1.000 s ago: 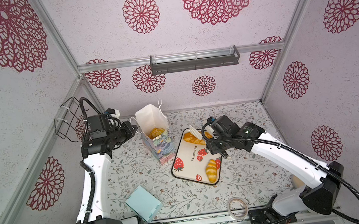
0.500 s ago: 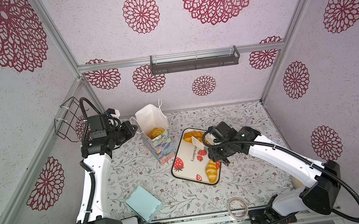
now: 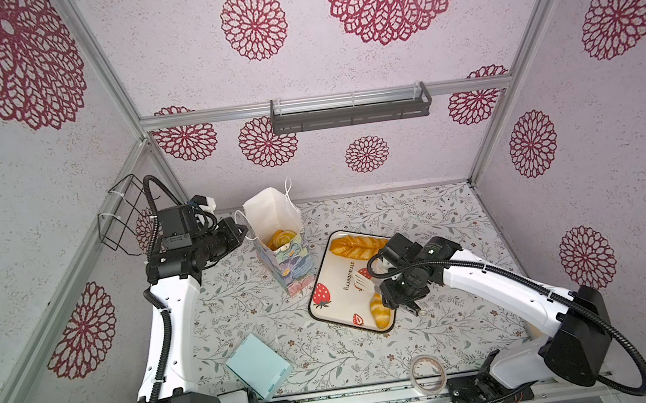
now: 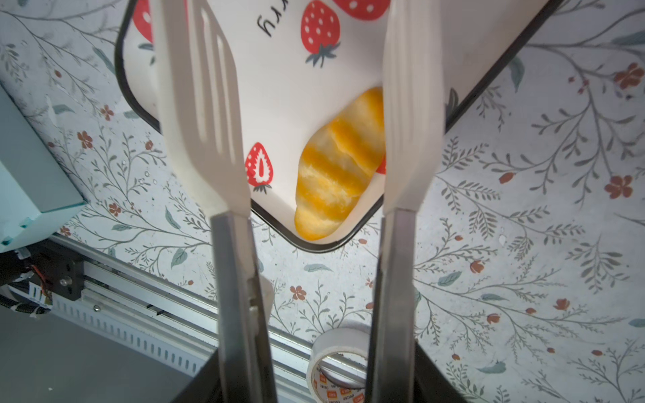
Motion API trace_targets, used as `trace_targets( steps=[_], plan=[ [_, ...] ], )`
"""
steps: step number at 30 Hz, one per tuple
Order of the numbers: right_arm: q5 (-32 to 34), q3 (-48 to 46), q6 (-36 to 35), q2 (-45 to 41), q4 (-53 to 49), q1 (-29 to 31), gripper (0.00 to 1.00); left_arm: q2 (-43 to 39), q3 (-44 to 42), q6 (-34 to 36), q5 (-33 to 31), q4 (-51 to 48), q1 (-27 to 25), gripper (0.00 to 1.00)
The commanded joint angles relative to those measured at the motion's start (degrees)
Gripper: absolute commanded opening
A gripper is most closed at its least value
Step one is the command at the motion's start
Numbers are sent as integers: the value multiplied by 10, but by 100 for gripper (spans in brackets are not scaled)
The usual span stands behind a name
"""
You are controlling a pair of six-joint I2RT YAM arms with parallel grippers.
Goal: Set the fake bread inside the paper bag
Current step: 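Move the right tongs to the small striped croissant nearest the robot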
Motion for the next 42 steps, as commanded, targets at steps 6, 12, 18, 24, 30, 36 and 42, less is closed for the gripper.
trace_targets(
  steps=[6,12,18,24,30,36,42],
  plan=[
    [-20,-19,24,-30,-26,-4,57,-6,4,-2,6,11,-1,0],
    [-26,-36,26,-34,-32,-4,57,-1,4,-3,6,13,-3,0],
    [-28,-46,31,-38,-34,-4,57,1,4,0,2,11,-4,0],
    [-34,-57,39,-45,-33,-4,57,4,7,0,2,11,-4,0],
    [-53,-82,55,-55,-16,-3,57,0,4,3,-3,9,-4,0],
    [-73,-90,62,-54,3,1,57,0,4,3,-3,10,-4,0],
    [-72,-87,62,-43,10,8,57,-4,1,6,-7,10,-4,0]
  ],
)
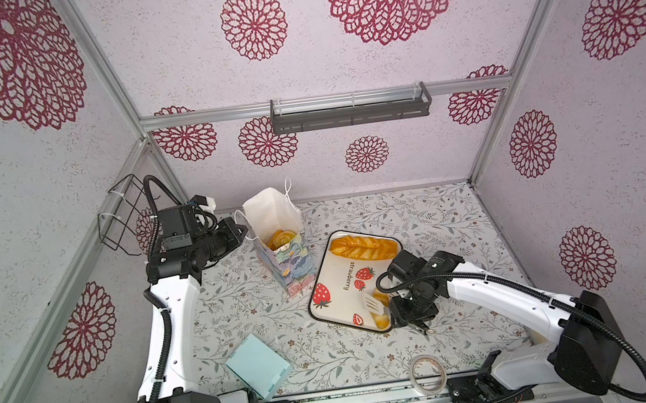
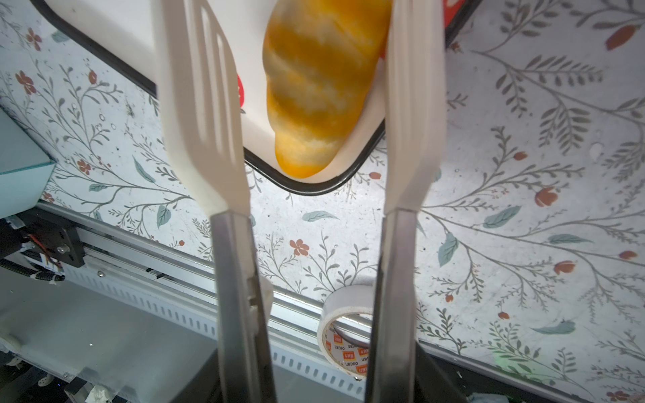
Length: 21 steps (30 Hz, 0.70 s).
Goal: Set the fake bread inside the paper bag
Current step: 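Move the right tongs to the small striped croissant nearest the robot, then lower the right tongs and pinch the small striped croissant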
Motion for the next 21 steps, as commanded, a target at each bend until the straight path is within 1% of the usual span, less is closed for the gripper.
trace_targets(
  steps=[1,5,11,14,21],
  plan=[
    [-5,11,11,-5,2,5,57,-5,0,5,-4,9,-2,0],
    [14,18,4,5,-7,11,57,-5,0,6,-4,10,-1,0],
    [25,31,-1,17,-9,30,57,-1,-1,5,-4,11,-2,0],
    [50,38,-4,27,-26,39,57,0,0,5,-4,12,-2,0],
    [80,45,-7,43,-47,53,57,4,2,5,-3,13,-2,0]
  ],
)
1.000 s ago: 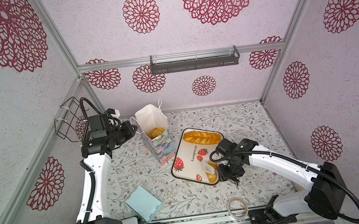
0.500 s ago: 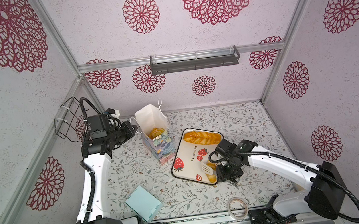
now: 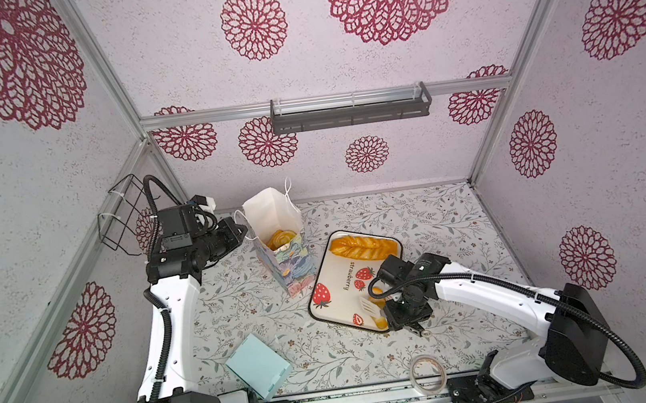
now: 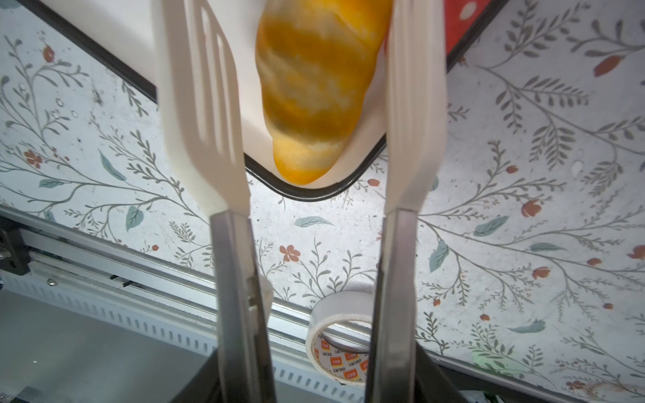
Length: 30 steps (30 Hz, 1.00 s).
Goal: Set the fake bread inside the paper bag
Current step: 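Lower the right tongs and pinch the small striped croissant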
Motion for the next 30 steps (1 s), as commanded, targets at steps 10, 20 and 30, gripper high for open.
trace_targets(
  steps=[10,20,30],
  plan=[
    [19,25,-5,21,-14,16,57,8,1,5,-3,10,-1,0],
    [8,48,-14,40,-3,25,57,7,0,7,-7,10,-1,0],
    [29,54,-26,60,-21,34,57,5,-1,10,-11,10,-1,0]
  ],
)
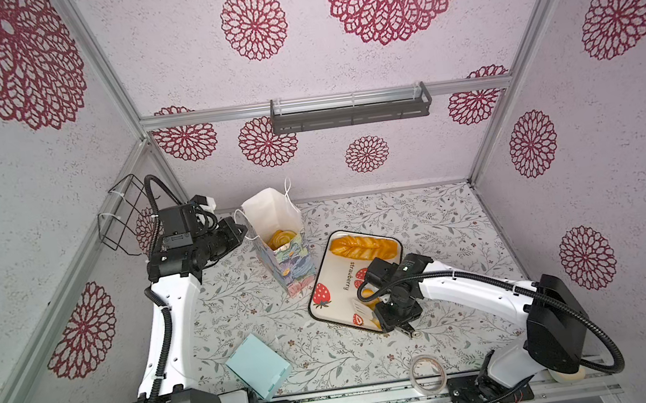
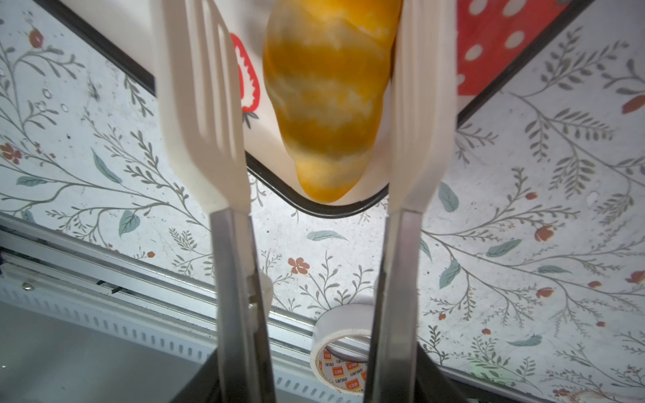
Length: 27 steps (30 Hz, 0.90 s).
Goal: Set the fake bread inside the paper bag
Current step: 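Lower the right tongs and pinch the small striped croissant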
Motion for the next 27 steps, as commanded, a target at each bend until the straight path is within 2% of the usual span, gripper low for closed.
trace_targets(
  steps=[1,14,27],
  plan=[
    [21,16,-17,2,-25,6,57,-1,-1,8,-6,9,-1,0],
    [52,21,-21,9,-52,28,55,3,4,6,-4,8,0,0],
    [93,44,-29,11,-68,30,44,1,5,7,-7,6,0,0]
  ],
)
